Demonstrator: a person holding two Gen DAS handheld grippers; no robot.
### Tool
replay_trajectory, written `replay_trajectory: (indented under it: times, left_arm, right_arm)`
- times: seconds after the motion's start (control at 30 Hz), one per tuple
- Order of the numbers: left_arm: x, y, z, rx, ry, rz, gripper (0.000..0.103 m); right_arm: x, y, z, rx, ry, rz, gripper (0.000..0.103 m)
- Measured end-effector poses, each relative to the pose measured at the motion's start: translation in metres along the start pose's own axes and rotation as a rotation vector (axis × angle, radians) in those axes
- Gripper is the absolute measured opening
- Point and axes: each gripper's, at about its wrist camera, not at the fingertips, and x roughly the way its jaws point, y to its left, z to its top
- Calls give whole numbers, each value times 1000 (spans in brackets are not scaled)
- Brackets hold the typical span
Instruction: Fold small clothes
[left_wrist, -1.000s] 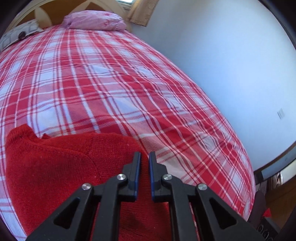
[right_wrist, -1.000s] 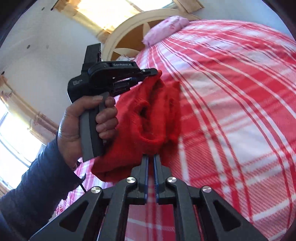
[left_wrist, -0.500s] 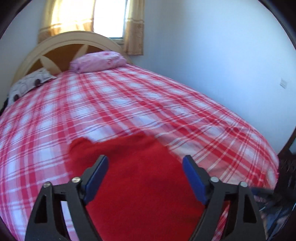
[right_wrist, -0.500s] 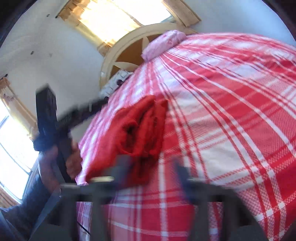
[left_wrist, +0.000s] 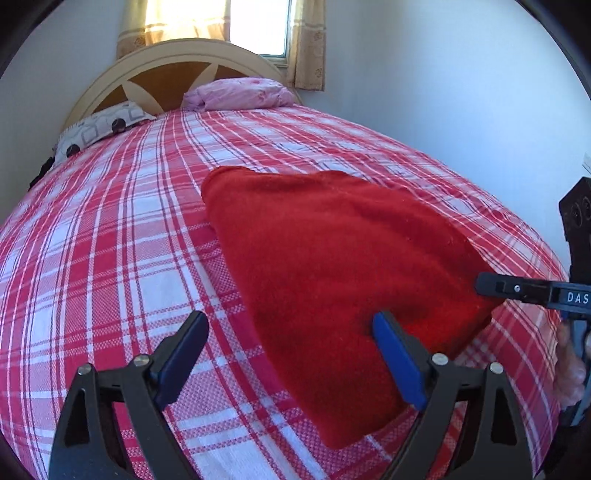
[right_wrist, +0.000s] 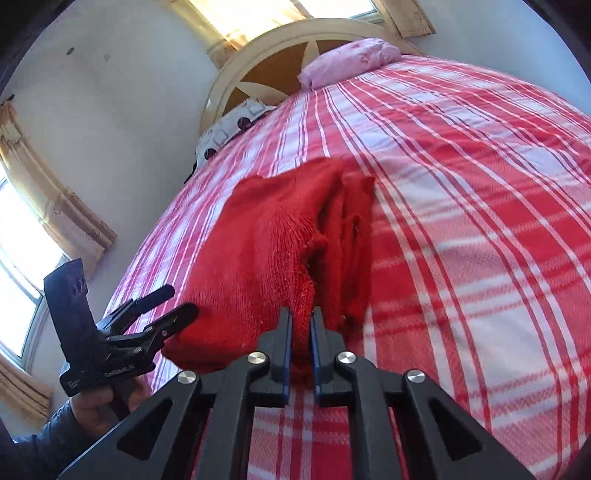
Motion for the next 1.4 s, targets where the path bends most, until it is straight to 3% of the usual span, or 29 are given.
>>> replay_trajectory:
  times: [0.17, 0.33, 0.4, 0.43, 0.47, 0.63, 0.77, 0.8, 0.83, 0.87, 0.9, 1.0, 1.07, 1.23, 1.3, 1.4]
  left_arm:
    - [2, 0, -10, 27, -7, -6, 100]
    - [0, 11, -12, -25, -10, -29, 103]
    - [3, 11, -16, -36, 3, -43, 103]
    - [4, 11, -16, -40, 8, -47, 103]
    - [5, 11, -16, -42, 11, -51, 103]
    - [4, 6, -18, -27, 6, -39, 103]
    - [0, 5, -21, -26, -7, -33, 103]
    - [-1, 5, -22, -26, -9, -32, 103]
    - [-1, 5, -22, -26, -11, -32, 103]
    - [-2, 5, -23, -29, -12, -35, 103]
    - [-2, 7, -23, -34, -13, -37, 103]
    - [-4, 9, -24, -50, -16, -48, 103]
    - [-3, 11, -24, -53, -12, -60, 103]
    - [5, 9, -22, -38, 28, -85, 103]
    - [6, 10, -22, -45, 34, -98, 103]
    - [4, 12, -22, -55, 30, -103, 103]
  right_arm:
    - [5, -10, -15, 13, 45, -69, 6]
    - [2, -8, -2, -2, 62, 0, 8]
    - [-8, -10, 7, -9, 27, -14, 23]
    - [-12, -12, 11, -1, 9, -21, 48]
    - [-18, -17, 20, 30, -26, -12, 62]
    - [-4, -18, 71, 72, -82, 33, 62]
    - [58, -33, 109, 179, 40, 91, 62]
    - [80, -37, 114, 215, 105, 126, 61]
    - [97, -40, 115, 245, 153, 153, 47]
    - [103, -39, 115, 243, 159, 134, 12]
    - [102, -34, 114, 216, 144, 111, 7]
    - [81, -20, 110, 148, 74, 98, 7]
    - [69, -20, 106, 127, 41, 33, 7]
    - [94, -43, 92, 146, 127, -25, 7]
    - [93, -53, 92, 193, 93, -11, 10]
    - [79, -51, 90, 209, 71, -9, 26]
